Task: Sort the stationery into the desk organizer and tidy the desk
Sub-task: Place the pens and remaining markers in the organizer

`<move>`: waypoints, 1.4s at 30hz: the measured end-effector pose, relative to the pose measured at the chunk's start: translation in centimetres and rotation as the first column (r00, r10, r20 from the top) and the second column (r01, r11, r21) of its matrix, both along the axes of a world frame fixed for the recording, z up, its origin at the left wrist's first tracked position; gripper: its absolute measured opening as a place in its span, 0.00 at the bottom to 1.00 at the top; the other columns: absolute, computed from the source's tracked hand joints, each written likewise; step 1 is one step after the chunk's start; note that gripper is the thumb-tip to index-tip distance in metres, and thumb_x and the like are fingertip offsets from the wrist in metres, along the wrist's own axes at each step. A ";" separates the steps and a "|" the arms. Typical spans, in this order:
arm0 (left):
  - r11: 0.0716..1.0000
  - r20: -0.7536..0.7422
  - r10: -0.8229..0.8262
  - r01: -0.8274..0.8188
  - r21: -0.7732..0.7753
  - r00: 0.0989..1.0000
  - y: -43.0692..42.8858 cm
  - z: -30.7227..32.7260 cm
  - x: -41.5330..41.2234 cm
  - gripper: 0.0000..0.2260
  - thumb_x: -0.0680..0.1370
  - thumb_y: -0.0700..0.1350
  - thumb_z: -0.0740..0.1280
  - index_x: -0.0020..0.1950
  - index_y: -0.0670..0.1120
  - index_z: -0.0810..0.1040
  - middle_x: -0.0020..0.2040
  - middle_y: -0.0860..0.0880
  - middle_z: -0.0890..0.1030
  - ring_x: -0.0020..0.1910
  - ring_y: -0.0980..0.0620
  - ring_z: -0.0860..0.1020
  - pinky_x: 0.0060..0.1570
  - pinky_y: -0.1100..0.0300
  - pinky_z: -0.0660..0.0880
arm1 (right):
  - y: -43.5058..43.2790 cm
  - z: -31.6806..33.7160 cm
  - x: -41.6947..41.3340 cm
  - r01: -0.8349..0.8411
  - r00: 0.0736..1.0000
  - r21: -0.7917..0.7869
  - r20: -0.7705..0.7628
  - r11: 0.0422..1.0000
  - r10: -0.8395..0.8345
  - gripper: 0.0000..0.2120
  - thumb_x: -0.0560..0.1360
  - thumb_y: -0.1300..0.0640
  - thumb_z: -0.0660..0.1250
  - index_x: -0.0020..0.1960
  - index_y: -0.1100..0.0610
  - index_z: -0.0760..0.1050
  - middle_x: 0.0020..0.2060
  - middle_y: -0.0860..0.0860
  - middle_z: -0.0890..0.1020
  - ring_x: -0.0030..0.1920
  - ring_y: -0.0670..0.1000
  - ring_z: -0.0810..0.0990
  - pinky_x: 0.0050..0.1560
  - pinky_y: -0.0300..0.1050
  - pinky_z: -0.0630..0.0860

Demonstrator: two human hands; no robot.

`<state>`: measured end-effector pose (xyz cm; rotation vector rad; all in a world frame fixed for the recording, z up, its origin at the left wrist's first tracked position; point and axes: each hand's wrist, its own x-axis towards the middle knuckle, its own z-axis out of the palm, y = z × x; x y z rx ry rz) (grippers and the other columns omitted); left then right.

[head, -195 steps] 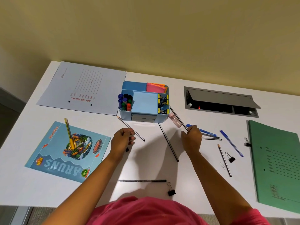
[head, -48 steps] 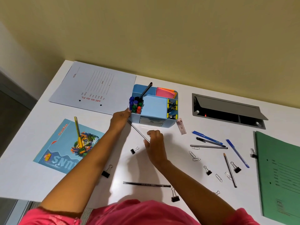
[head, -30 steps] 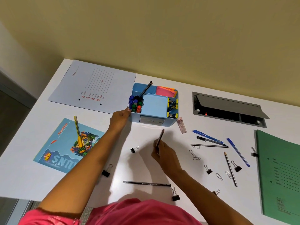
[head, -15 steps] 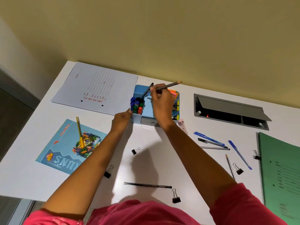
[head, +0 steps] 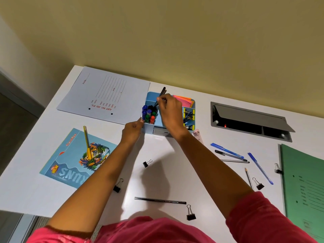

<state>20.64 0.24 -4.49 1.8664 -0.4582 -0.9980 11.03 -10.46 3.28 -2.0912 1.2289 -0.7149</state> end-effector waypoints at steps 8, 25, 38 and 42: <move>1.000 -0.043 0.019 -0.019 0.006 0.999 0.0 0.2 0.1 0.20 0.79 0.57 0.61 0.30 0.49 0.74 0.34 0.46 0.75 0.39 0.47 0.72 0.47 0.55 0.71 | 2.6 0.4 -4.4 0.102 0.992 -0.062 0.082 0.993 -0.097 0.09 0.79 0.55 0.62 0.55 0.60 0.75 0.43 0.52 0.80 0.42 0.48 0.77 0.38 0.33 0.71; 0.999 -0.047 0.023 -0.022 0.036 0.999 -0.2 1.2 0.1 0.12 0.78 0.56 0.62 0.38 0.52 0.77 0.52 0.41 0.81 0.56 0.41 0.78 0.61 0.45 0.74 | 15.2 -7.7 -16.4 -0.374 0.850 0.305 -0.266 0.876 0.455 0.08 0.71 0.55 0.72 0.47 0.57 0.77 0.42 0.49 0.77 0.45 0.47 0.72 0.46 0.44 0.73; 0.999 -0.103 0.001 0.004 0.052 0.995 -0.4 2.1 0.2 0.17 0.79 0.54 0.62 0.61 0.44 0.75 0.61 0.44 0.78 0.60 0.45 0.76 0.59 0.52 0.75 | 16.3 -8.2 -17.0 -0.519 0.724 0.152 -0.446 0.841 0.527 0.06 0.75 0.60 0.65 0.50 0.60 0.76 0.47 0.55 0.78 0.49 0.55 0.75 0.46 0.42 0.67; 0.995 -0.156 -0.078 0.086 0.045 0.985 -0.4 2.6 0.9 0.19 0.80 0.51 0.61 0.67 0.43 0.72 0.65 0.45 0.76 0.62 0.48 0.75 0.57 0.57 0.73 | 14.5 -6.9 -17.2 -0.449 0.798 0.143 -0.379 0.882 0.468 0.04 0.73 0.60 0.65 0.48 0.59 0.75 0.45 0.53 0.78 0.47 0.54 0.75 0.45 0.47 0.73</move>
